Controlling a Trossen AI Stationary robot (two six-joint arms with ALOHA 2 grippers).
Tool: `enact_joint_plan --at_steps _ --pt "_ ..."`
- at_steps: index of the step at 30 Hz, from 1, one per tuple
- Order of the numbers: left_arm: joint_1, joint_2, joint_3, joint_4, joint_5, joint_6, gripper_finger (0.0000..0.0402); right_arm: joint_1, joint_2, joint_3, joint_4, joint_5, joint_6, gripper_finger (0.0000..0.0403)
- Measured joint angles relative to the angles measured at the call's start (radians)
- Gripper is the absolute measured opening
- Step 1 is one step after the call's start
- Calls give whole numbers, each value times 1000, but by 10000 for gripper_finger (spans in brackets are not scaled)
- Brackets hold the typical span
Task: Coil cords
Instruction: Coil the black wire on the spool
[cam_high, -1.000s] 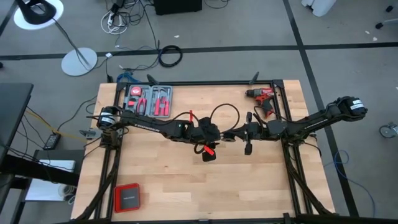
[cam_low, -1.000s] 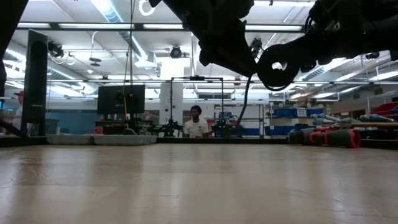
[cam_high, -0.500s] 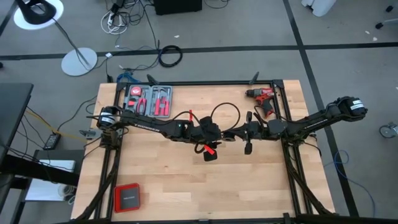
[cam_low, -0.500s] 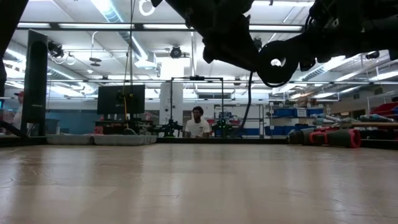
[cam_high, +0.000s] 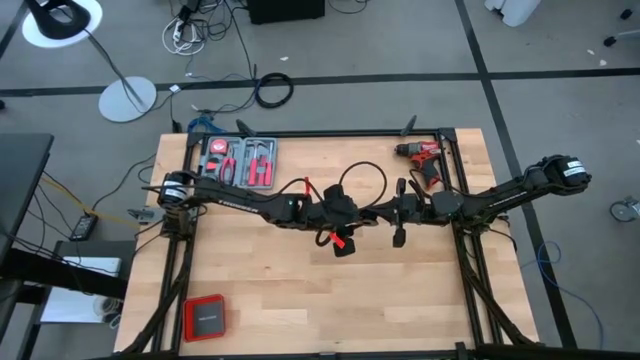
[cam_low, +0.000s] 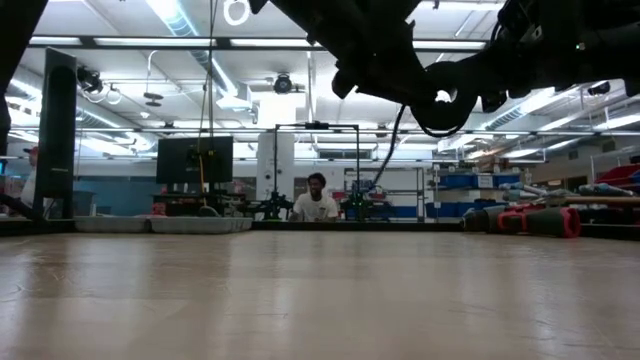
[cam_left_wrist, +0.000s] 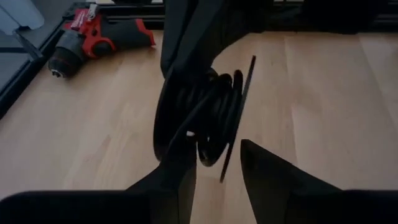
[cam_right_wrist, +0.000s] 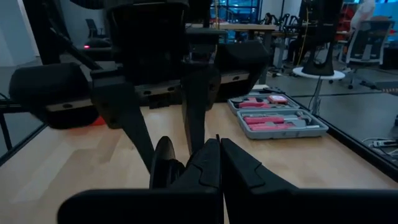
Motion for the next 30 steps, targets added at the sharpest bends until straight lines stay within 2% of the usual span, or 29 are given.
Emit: enact_joint_plan --at_steps 3,7,9,15,22,27,30 --pt "0 19 0 34 -6 -21 109 0 0 0 1 0 0 0" --pt "0 43 0 58 -11 -49 38 0 1 0 -9 2 8 0" --pt "0 45 0 63 -10 -50 16 0 3 0 -16 2 12 0" --pt "-1 46 0 70 -24 -49 14 -1 3 0 -14 -18 32 17" --pt "-1 46 0 41 -43 -49 13 1 -16 0 -9 -32 48 98" --pt "2 41 0 13 -50 -51 10 2 -126 1 -20 -40 10 137" --pt "0 41 0 9 -23 -49 9 1 -222 2 -126 -35 6 146"
